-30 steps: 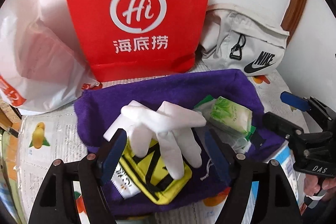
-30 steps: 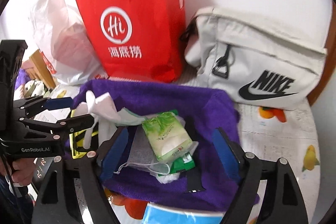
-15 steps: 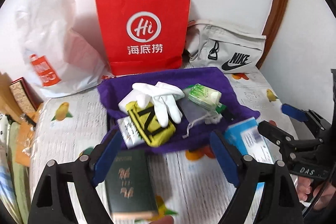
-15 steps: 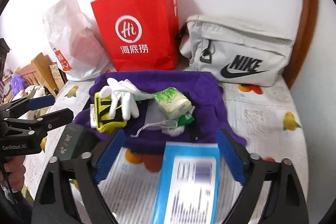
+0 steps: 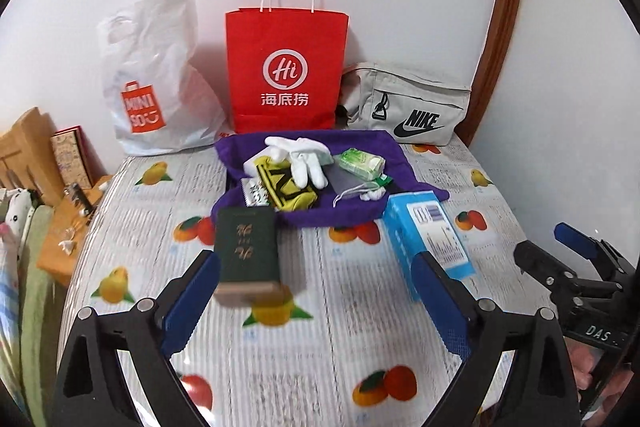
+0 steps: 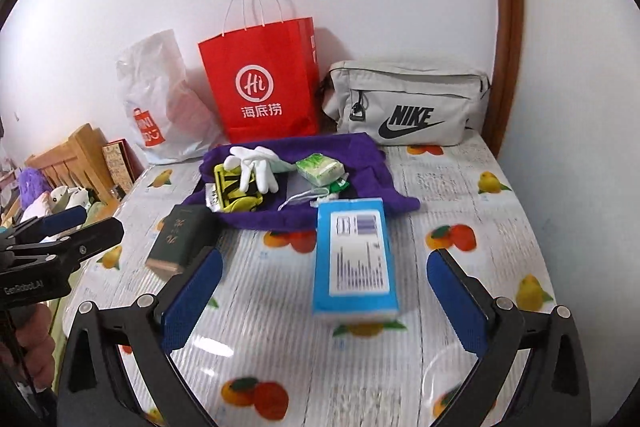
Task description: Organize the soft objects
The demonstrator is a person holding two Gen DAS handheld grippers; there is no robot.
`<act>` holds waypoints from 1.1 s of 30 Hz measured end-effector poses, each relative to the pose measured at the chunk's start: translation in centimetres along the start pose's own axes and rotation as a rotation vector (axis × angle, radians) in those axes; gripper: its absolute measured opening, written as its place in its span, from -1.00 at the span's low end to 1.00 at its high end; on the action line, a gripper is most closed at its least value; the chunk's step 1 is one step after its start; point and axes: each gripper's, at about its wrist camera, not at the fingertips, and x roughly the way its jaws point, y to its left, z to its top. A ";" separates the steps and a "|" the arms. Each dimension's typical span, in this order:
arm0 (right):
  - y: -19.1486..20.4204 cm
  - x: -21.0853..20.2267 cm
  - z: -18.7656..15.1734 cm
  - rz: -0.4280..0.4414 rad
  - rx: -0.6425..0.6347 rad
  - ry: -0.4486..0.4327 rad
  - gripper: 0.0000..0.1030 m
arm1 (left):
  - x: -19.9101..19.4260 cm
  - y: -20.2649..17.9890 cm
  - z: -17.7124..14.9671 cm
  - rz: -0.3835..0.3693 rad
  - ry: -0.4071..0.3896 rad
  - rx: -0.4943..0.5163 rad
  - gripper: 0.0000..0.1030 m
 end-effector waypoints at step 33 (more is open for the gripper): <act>2.5 -7.5 -6.5 -0.022 -0.016 -0.056 0.96 | -7.2 0.3 -7.3 0.051 -0.070 -0.014 0.87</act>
